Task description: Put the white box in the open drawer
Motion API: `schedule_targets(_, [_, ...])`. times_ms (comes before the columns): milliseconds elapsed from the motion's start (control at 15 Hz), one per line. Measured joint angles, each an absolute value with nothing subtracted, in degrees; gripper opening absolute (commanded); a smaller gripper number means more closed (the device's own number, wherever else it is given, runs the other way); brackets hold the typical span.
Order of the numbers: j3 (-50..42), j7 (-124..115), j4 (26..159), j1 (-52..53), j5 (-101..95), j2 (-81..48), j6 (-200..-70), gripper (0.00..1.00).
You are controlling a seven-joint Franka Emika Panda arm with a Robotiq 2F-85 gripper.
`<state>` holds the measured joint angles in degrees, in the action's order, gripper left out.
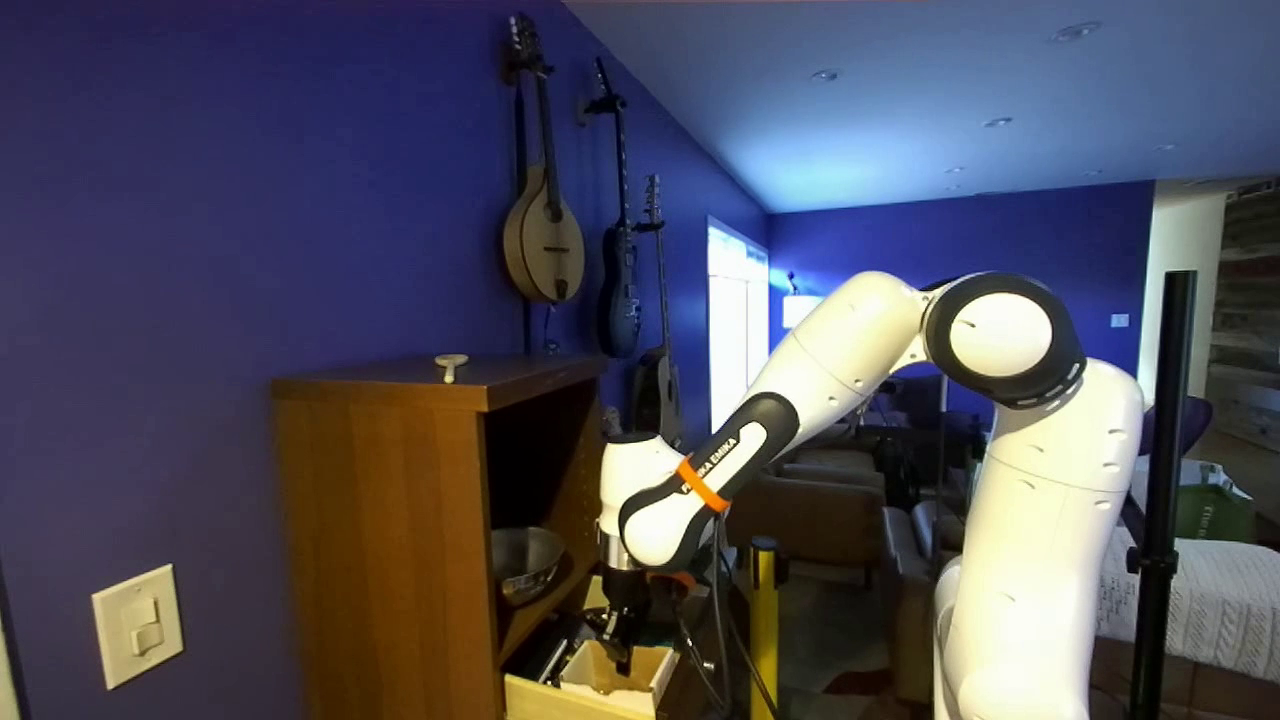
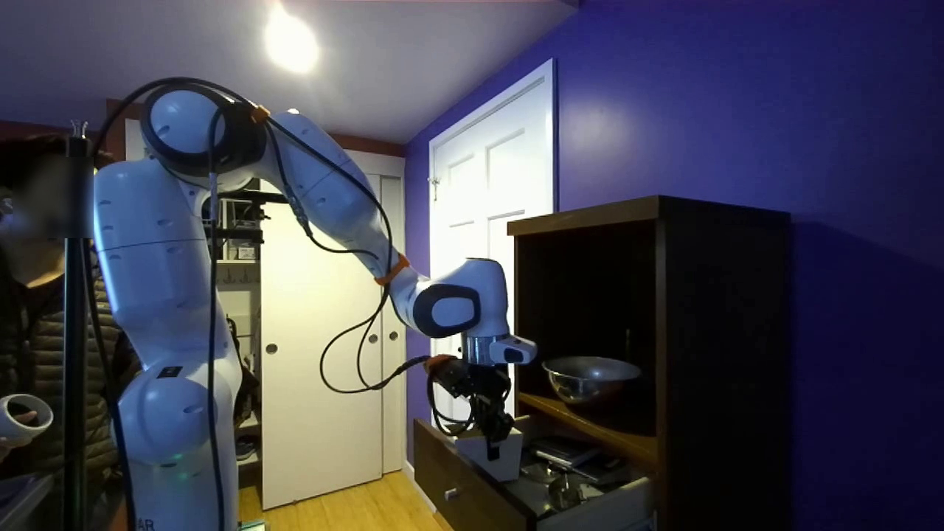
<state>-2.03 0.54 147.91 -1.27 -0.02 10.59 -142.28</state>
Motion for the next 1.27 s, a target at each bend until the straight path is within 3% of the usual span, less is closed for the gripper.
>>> schedule_targets(67, [-2.2, 0.8, 148.8, -1.3, 0.7, 10.5, -144.1, 0.29])
schedule_targets(267, [-2.4, 1.8, 150.5, -1.2, 2.8, 10.7, -146.4, 0.43])
schedule_targets(800, [-4.0, 2.7, 147.4, -1.6, 6.6, 14.5, -143.5, 0.98])
schedule_targets(1267, [-8.3, 6.3, 140.0, -7.6, 0.0, 20.0, -133.6, 1.00])
